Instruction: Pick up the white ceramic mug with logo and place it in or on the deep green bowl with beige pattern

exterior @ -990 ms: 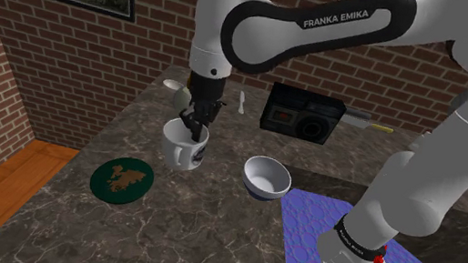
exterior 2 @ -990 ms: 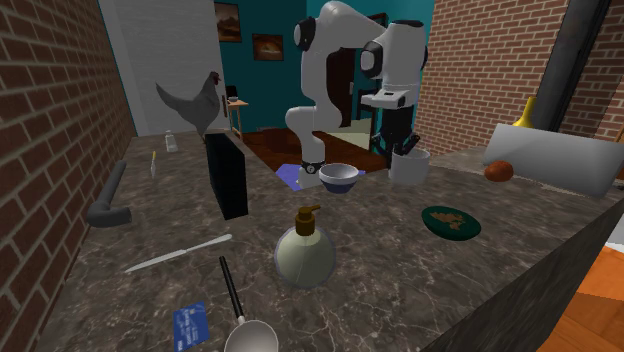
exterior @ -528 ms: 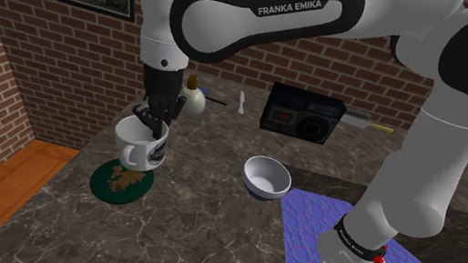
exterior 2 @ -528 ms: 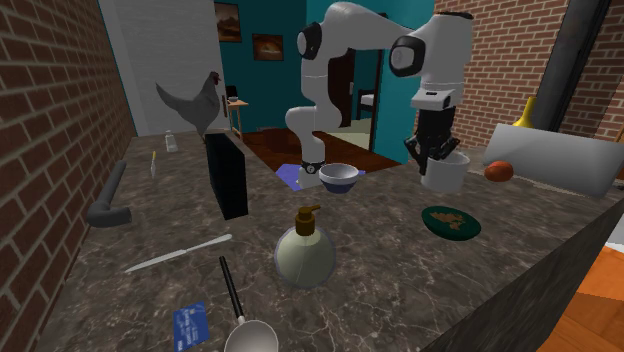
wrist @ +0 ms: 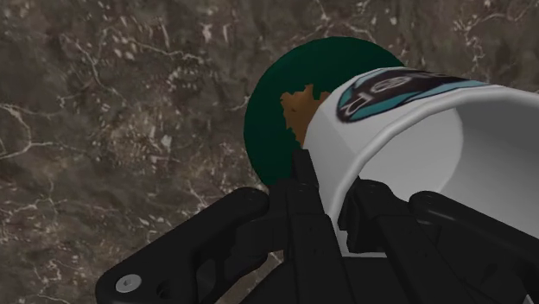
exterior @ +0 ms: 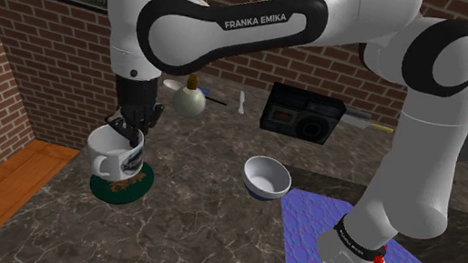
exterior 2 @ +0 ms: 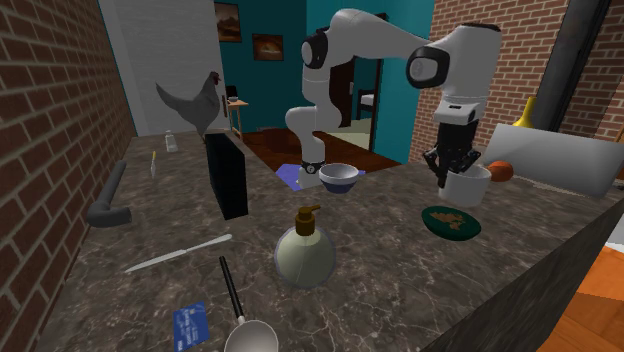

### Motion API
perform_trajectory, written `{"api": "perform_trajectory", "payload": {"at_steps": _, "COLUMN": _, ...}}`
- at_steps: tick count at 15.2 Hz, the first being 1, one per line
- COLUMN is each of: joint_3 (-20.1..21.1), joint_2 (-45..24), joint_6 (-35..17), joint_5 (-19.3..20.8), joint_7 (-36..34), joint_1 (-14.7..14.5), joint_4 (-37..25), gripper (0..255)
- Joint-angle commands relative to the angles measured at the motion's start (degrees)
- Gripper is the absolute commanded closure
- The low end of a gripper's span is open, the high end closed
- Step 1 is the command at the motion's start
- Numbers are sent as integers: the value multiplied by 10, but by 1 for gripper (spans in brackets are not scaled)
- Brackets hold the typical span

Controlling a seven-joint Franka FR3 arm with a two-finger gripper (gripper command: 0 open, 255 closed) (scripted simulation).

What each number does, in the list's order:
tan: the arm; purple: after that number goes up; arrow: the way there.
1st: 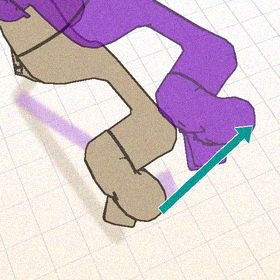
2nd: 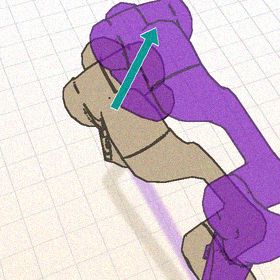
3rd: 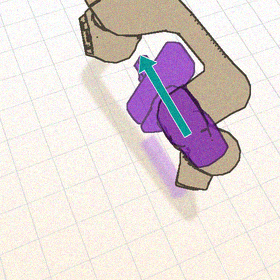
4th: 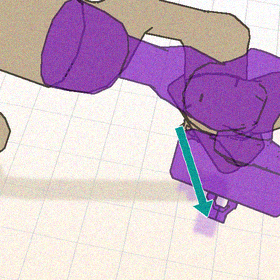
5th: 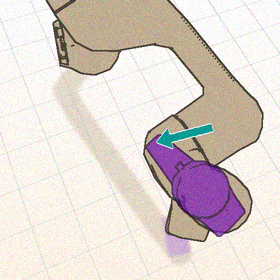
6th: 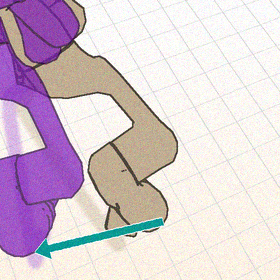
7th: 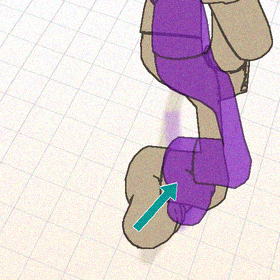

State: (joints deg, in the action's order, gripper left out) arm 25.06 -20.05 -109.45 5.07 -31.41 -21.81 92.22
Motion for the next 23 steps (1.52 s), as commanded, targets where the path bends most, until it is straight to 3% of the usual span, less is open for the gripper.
{"api": "perform_trajectory", "payload": {"at_steps": 1, "joint_3": -1, "joint_2": -4, "joint_6": -13, "joint_5": 2, "joint_7": -1, "joint_1": 0, "joint_4": 10, "gripper": 255}}
{"api": "perform_trajectory", "payload": {"at_steps": 9, "joint_3": -5, "joint_2": -23, "joint_6": -69, "joint_5": 11, "joint_7": -4, "joint_1": -2, "joint_4": 47, "gripper": 255}}
{"api": "perform_trajectory", "payload": {"at_steps": 17, "joint_3": -5, "joint_2": -23, "joint_6": -69, "joint_5": 11, "joint_7": -4, "joint_1": -2, "joint_4": 47, "gripper": 255}}
{"api": "perform_trajectory", "payload": {"at_steps": 18, "joint_3": -5, "joint_2": -23, "joint_6": -69, "joint_5": 11, "joint_7": -4, "joint_1": -2, "joint_4": 47, "gripper": 0}}
{"api": "perform_trajectory", "payload": {"at_steps": 23, "joint_3": -5, "joint_2": -23, "joint_6": -69, "joint_5": 11, "joint_7": -4, "joint_1": -2, "joint_4": 47, "gripper": 0}}
